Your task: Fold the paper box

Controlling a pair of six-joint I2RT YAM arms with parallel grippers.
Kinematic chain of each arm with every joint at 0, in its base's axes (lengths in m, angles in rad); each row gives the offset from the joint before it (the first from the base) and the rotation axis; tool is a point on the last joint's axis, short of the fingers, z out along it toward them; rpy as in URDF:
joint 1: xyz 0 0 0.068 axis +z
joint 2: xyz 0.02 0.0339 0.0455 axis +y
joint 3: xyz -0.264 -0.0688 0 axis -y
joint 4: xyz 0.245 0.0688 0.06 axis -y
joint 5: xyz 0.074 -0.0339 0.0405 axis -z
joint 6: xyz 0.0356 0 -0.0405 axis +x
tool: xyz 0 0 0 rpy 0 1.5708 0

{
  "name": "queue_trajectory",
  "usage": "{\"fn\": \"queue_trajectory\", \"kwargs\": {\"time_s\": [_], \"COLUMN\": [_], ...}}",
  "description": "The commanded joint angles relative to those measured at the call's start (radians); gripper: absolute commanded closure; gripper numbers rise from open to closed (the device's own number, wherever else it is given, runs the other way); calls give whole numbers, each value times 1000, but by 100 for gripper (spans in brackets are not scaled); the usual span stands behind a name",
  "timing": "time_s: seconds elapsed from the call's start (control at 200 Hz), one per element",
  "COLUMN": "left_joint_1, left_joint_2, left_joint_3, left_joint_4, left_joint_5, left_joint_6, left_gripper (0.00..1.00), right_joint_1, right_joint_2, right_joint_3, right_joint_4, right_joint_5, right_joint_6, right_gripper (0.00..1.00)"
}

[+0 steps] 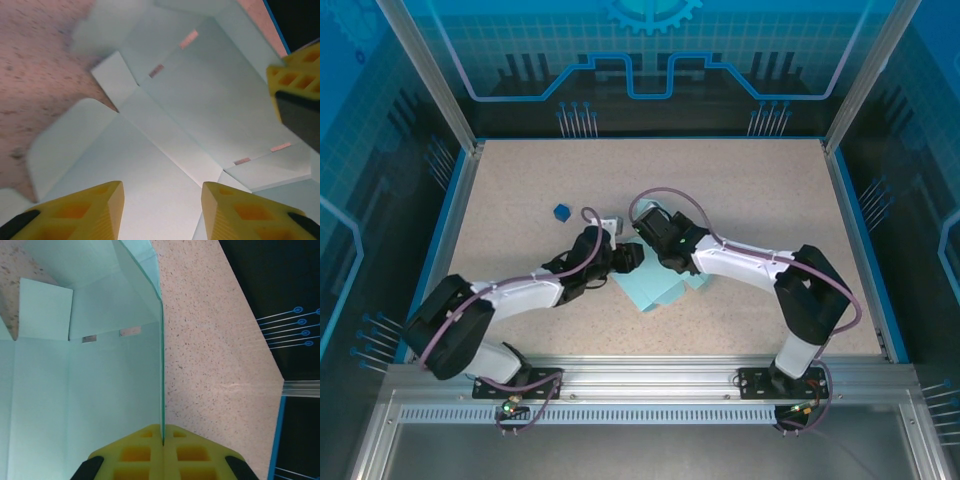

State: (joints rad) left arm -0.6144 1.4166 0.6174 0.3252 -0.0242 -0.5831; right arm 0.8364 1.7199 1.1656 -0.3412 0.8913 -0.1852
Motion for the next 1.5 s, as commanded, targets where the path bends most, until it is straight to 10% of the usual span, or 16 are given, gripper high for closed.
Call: {"fn": "queue_trajectory", "kwargs": {"time_s": [0.0,0.2,0.885,1.216,1.496], "left_joint_1": [28,70,109,130,125], "left_joint_2": [-77,-168,-46,87,180], "left_joint_3": [-26,-31,164,276,257], "left_joint_4": [-140,-175,7,-61,-84], "left_joint_5": [-50,-34,259,433,335], "left_joint_6": [23,56,366,378,445], "left_gripper": [53,49,30,30,29], "right_joint_1": [22,12,-345,-415,-427], "right_joint_2": [31,-13,-257,-273,-243], "right_joint_3": [-18,0,17,23,52], "right_joint_4": [76,40,-163,-195,-215], "right_joint_5": [103,3,-937,-1030,-1039], "right_joint_6": [-54,-49,-133,-136,-111], "right_gripper": [100,100,100,100,100]}}
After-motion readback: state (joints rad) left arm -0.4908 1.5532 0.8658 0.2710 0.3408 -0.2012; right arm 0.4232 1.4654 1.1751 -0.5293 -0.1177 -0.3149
